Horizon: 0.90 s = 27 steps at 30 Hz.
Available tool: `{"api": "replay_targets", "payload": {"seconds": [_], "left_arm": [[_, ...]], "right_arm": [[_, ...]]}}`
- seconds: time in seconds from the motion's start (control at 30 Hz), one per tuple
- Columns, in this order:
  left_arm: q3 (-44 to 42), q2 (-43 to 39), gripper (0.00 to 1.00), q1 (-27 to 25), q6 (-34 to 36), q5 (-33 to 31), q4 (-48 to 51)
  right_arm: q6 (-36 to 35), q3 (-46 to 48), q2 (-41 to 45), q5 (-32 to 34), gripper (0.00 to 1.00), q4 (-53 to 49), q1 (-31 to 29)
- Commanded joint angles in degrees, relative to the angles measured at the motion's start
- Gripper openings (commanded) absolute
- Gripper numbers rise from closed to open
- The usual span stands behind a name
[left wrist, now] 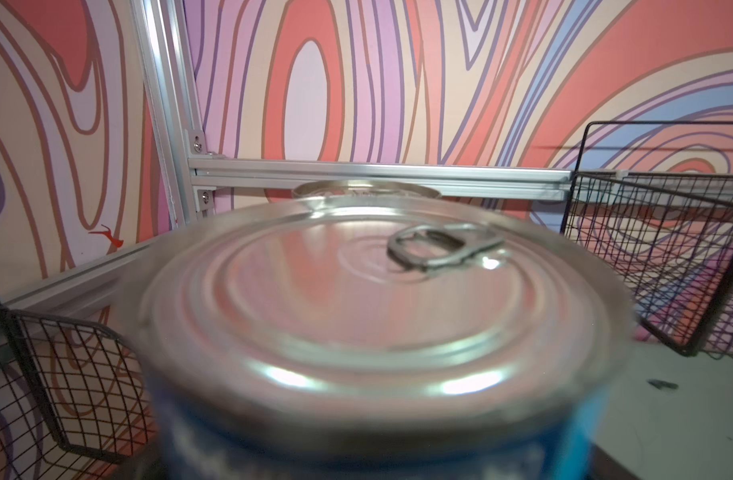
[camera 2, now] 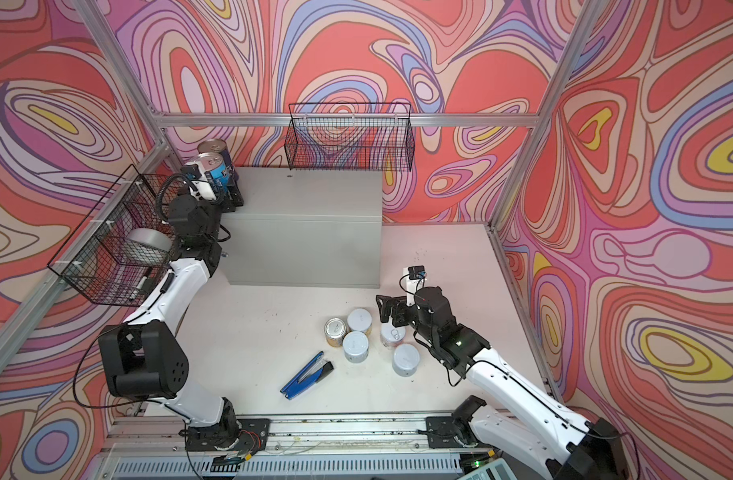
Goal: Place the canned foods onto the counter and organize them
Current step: 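Move the can with the left gripper beside the dark blue can on the cabinet, then lower the blue-labelled can onto the cabinet top and open the left gripper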
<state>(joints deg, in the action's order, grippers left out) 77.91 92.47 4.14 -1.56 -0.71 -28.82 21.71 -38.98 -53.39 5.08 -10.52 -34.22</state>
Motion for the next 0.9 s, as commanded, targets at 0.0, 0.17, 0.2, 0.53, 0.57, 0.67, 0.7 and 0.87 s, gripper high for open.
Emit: {"api": "replay_targets", "payload": {"seconds": [0.0,0.17,0.2,0.53,0.57,0.67,0.7,0.87], "left_arm": [[0.7,-1.2,1.00,0.5,-1.5,-2.0,6.8],[-0.9,-2.7,1.00,0.5,-1.7,-1.1,6.5],[-0.8,-2.9,1.00,0.5,-1.7,-0.6,6.7],[-1.6,-7.3,1.00,0.4,-3.1,-0.3,12.3],[-2.3,-8.1,1.00,0.4,-3.6,-0.9,12.3],[-3.4,-10.1,1.00,0.4,-4.0,-1.5,13.0],[-3.3,-10.6,1.00,0.4,-3.8,-1.6,14.1],[-3.4,-13.1,1.00,0.1,-3.9,-3.5,17.2]], "right_arm": [[0.7,0.0,-0.1,0.3,0.98,1.6,-0.2],[0.6,-0.2,-0.1,0.3,0.99,1.5,-0.2],[0.3,-0.2,0.0,0.4,0.98,1.4,-0.3],[-0.5,-1.6,-0.4,0.2,0.98,0.9,-0.3],[-0.5,-1.6,-0.3,-0.7,0.98,1.1,-0.2],[0.2,-1.7,0.3,-1.9,0.98,1.5,-0.2],[0.1,-2.0,0.6,-2.2,0.98,1.1,-0.2],[-0.3,-3.1,1.6,-1.7,0.98,-1.6,-0.3]]}}
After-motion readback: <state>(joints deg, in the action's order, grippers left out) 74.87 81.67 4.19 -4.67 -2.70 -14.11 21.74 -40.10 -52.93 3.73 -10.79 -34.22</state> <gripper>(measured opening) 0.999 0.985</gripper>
